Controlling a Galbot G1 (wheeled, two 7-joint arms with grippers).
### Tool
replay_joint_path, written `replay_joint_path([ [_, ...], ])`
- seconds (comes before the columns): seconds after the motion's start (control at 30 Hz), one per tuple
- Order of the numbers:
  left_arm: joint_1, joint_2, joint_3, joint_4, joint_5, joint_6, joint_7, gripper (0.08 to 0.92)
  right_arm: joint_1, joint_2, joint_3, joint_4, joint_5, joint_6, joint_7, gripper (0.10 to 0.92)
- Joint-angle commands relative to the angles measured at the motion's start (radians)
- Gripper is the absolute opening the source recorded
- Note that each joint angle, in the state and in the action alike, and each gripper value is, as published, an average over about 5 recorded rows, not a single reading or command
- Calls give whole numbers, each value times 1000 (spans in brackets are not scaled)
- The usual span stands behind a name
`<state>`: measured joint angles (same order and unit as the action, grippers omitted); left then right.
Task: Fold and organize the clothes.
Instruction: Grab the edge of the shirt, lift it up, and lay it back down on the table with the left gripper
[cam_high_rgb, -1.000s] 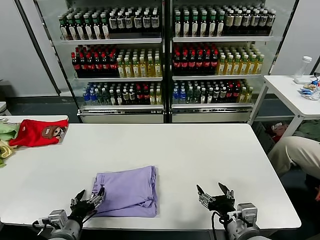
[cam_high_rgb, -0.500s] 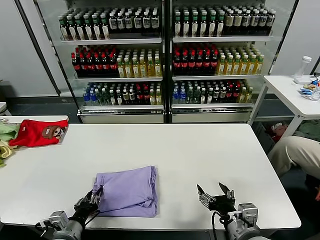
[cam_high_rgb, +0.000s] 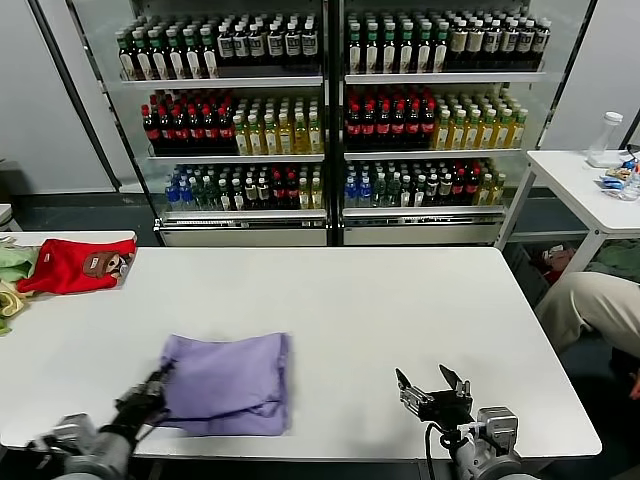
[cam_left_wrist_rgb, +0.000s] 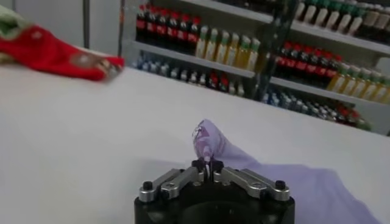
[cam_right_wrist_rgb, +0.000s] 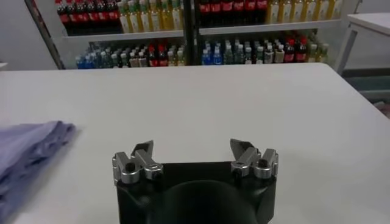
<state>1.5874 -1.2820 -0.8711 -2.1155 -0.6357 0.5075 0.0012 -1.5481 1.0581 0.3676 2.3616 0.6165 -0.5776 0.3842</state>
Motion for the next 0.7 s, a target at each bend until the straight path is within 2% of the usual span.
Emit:
replay_joint_path([
  [0.03, 29, 122, -456, 20, -64, 77, 184, 114, 4, -1, -4, -3, 1, 0, -1, 823],
  [0.1, 46, 179, -524, 67, -59, 78, 242, 114, 6, -4, -3, -2, 3, 0, -2, 823],
  [0.17, 59, 237, -564, 101, -58, 78, 261, 114, 11, -7, -2, -2, 7, 0, -2, 823],
  [0.27, 64, 281, -545, 72, -59, 78, 244, 114, 18, -7, -3, -3, 12, 0, -2, 823],
  [0.33, 52, 266, -461, -6, -57, 78, 196, 114, 20, -4, -5, -1, 12, 0, -2, 823],
  [0.43, 28, 185, -194, -168, -52, 78, 85, 114, 12, -1, 1, 4, 11, 0, -1, 823],
  [0.53, 15, 49, 257, -310, 33, 77, -13, 114, -2, -3, 17, 11, 9, 0, -1, 823],
  [0.63, 3, -79, 681, -334, 216, 75, -30, 114, -18, -6, 35, 16, 7, 0, -1, 823],
  [0.7, -18, -134, 831, -304, 279, 71, -20, 114, -30, -9, 47, 20, 6, 0, -1, 823],
])
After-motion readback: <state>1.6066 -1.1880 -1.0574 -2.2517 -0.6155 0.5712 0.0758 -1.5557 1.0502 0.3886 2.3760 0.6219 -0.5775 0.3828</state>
